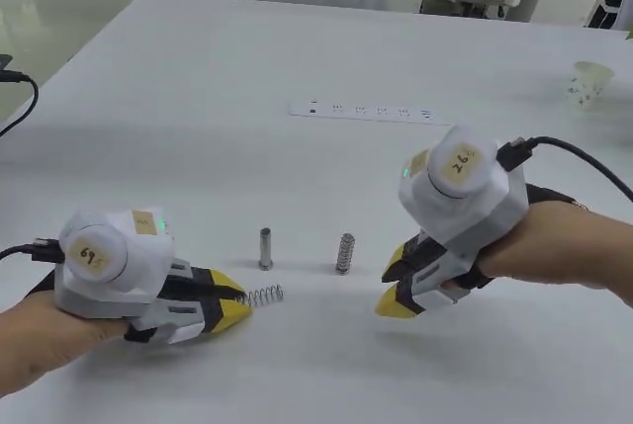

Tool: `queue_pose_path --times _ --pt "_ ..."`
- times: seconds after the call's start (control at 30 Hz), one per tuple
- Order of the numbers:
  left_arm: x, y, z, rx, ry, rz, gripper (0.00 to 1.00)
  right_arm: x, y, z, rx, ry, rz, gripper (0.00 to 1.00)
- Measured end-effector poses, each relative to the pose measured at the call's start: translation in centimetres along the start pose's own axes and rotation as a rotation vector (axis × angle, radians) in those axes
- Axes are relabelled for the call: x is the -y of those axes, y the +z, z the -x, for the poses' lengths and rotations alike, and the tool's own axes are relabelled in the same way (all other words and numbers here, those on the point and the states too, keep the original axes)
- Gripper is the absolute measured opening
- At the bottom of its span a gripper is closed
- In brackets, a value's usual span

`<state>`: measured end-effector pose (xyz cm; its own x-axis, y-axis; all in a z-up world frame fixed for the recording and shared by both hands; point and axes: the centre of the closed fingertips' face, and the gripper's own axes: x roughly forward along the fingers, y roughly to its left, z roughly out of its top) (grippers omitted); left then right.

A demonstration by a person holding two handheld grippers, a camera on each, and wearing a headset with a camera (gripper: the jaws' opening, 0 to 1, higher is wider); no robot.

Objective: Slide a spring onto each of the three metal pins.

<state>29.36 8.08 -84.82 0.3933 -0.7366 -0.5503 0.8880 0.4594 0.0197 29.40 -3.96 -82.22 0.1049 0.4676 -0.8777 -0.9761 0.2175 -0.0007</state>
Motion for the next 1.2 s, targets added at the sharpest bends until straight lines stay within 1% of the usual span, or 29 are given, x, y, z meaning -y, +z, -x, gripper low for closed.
queue_pose_path --times 0.13,0.37,0.5,0.63,1.03,1.2 --pt "0.3 0.1 0.3 0.000 -0.002 -0.001 0.02 -0.2 0.1 0.0 -0.001 0.006 0.006 0.20" --pt "0.9 0.7 0.6 0.011 -0.013 -0.010 0.02 -0.7 0.3 -0.2 -0.001 0.017 0.017 0.20" --pt "1.5 1.4 0.8 0.019 -0.026 -0.022 0.02 -1.0 0.6 -0.2 -0.001 0.025 0.029 0.19" --pt "1.7 1.9 1.0 0.028 -0.031 -0.027 0.02 -1.3 1.0 -0.2 0.006 0.031 0.035 0.19" --pt "2.9 3.7 1.4 0.053 -0.056 -0.065 0.02 -2.5 2.7 -0.6 0.017 0.055 0.087 0.20" --pt "3.6 4.6 1.6 0.067 -0.069 -0.085 0.02 -3.0 3.4 -0.7 0.025 0.062 0.103 0.20"
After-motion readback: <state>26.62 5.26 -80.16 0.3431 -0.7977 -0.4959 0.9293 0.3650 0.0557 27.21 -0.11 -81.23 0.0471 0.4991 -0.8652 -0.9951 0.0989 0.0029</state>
